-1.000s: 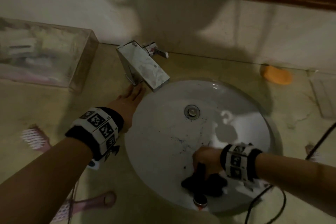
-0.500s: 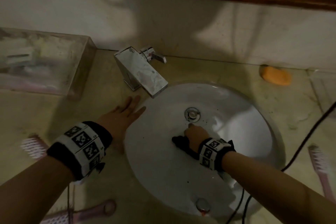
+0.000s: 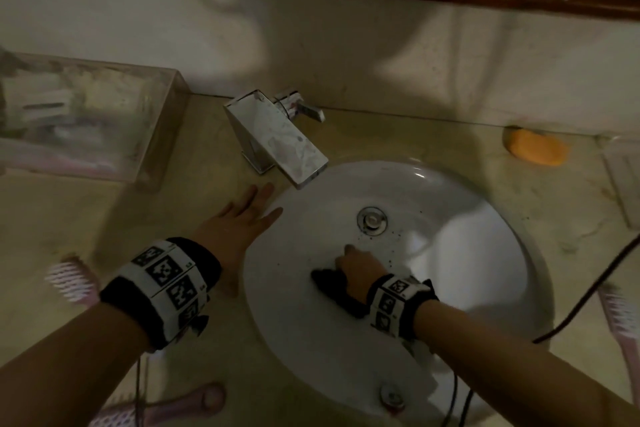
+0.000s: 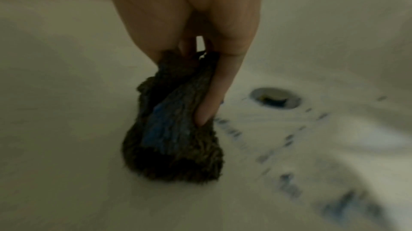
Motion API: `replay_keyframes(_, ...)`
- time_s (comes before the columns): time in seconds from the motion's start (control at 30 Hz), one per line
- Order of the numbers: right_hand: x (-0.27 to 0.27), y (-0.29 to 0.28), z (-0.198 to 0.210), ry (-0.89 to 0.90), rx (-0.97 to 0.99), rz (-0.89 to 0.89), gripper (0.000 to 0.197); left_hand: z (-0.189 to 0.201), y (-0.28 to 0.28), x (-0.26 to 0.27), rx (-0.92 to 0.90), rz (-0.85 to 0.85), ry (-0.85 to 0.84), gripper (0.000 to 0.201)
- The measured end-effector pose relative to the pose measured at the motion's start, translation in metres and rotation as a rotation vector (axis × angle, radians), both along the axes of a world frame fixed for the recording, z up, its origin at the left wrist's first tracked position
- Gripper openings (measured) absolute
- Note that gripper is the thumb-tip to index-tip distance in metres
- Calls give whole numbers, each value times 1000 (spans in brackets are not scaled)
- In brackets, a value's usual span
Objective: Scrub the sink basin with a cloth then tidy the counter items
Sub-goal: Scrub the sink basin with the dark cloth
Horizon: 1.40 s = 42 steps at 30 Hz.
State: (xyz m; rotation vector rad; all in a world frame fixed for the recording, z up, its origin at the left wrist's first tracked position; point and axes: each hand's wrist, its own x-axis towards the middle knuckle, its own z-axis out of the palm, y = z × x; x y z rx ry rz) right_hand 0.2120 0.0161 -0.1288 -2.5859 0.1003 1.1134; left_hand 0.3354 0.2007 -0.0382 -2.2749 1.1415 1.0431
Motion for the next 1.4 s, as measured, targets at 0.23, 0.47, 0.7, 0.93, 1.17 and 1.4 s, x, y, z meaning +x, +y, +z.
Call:
replay_keyframes(0.23, 31, -13, 6, -33, -8, -83, 30, 2, -2, -3, 14, 13, -14, 140)
replay_keyframes(0.47, 27, 65, 13, 72, 386, -42, 32, 4, -4, -2, -7, 48, 12, 137)
replay_keyframes(0.7, 52, 38, -8, -92, 124, -448, 29, 10, -8, -6, -47, 119, 36, 99)
replay_keyframes(0.93, 66, -19, -8, -109, -63, -532, 34, 19, -12, -8, -28, 127, 54, 101)
replay_keyframes(1.17, 69, 34, 15, -15, 299, -374, 27, 4, -3, -3, -109, 150, 35, 84)
replay_keyframes(1.4, 67, 36, -15, -63, 142, -682, 29, 12, -6, -5, -70, 144, 59, 100)
